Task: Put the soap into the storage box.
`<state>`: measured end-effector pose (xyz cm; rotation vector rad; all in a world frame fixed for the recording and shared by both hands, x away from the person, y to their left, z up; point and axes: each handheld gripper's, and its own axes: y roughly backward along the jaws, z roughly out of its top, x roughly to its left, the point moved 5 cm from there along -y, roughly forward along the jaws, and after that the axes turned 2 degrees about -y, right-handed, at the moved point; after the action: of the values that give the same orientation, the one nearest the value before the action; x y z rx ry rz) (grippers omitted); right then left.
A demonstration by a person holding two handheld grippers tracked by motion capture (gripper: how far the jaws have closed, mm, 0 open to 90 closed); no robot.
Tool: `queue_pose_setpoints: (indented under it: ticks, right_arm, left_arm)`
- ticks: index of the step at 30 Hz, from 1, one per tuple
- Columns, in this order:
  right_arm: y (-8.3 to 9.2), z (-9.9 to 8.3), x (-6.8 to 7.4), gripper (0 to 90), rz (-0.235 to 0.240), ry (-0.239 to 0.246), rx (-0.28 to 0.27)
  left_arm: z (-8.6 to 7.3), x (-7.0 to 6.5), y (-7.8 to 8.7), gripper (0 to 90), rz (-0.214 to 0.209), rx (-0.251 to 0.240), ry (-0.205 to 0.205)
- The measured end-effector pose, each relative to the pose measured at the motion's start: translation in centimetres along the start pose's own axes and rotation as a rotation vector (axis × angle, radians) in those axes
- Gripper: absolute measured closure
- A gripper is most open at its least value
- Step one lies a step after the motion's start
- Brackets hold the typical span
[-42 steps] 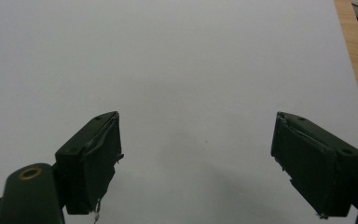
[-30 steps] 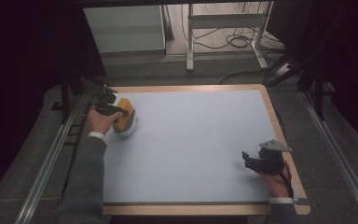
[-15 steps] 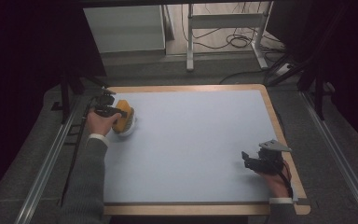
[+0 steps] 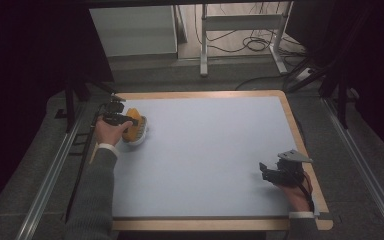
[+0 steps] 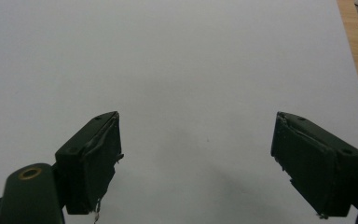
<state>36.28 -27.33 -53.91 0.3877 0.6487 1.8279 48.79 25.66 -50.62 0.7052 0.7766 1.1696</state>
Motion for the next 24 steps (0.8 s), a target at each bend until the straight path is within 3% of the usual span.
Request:
queue_pose_setpoints:
  ticks: [4, 11, 12, 14, 19, 20, 21, 22, 24]
  right_arm:
    - [0.0, 0.0, 0.2, 15.8, 0.006, 0.003, 0.000]
    - [-0.1, 0.0, 0.2, 15.8, 0.003, 0.005, 0.003]
    - [-0.1, 0.0, 0.2, 15.8, 0.003, 0.006, 0.004]
    - [-0.1, 0.0, 0.2, 15.8, 0.005, 0.006, 0.004]
    - [-0.2, 0.0, 0.3, 15.8, 0.006, 0.010, 0.005]
    - [-0.2, 0.0, 0.3, 15.8, 0.006, 0.010, 0.003]
    - [-0.2, 0.0, 0.3, 15.8, 0.006, 0.010, 0.003]
    - [-0.2, 0.0, 0.3, 15.8, 0.007, 0.010, 0.003]
    - [-0.2, 0.0, 0.3, 15.8, 0.010, 0.010, 0.002]
  left_arm:
    - [-0.1, 0.3, 0.2, 34.4, 0.029, -0.001, -0.005]
    - [0.0, 0.8, 1.4, 30.4, 0.048, -0.042, -0.016]
    - [0.0, 0.9, 2.0, 30.8, 0.081, -0.054, -0.037]
    - [-0.1, 0.9, 2.3, 31.9, 0.088, -0.062, -0.048]
    - [-0.5, 0.2, 3.2, 31.3, 0.056, -0.084, -0.081]
    - [-0.7, -0.4, 3.4, 31.4, 0.025, -0.085, -0.103]
    - [-0.7, -0.4, 3.4, 31.4, 0.025, -0.085, -0.103]
    - [-1.1, -1.0, 3.7, 30.5, -0.008, -0.096, -0.126]
    - [-1.3, -1.3, 3.8, 31.7, -0.028, -0.099, -0.135]
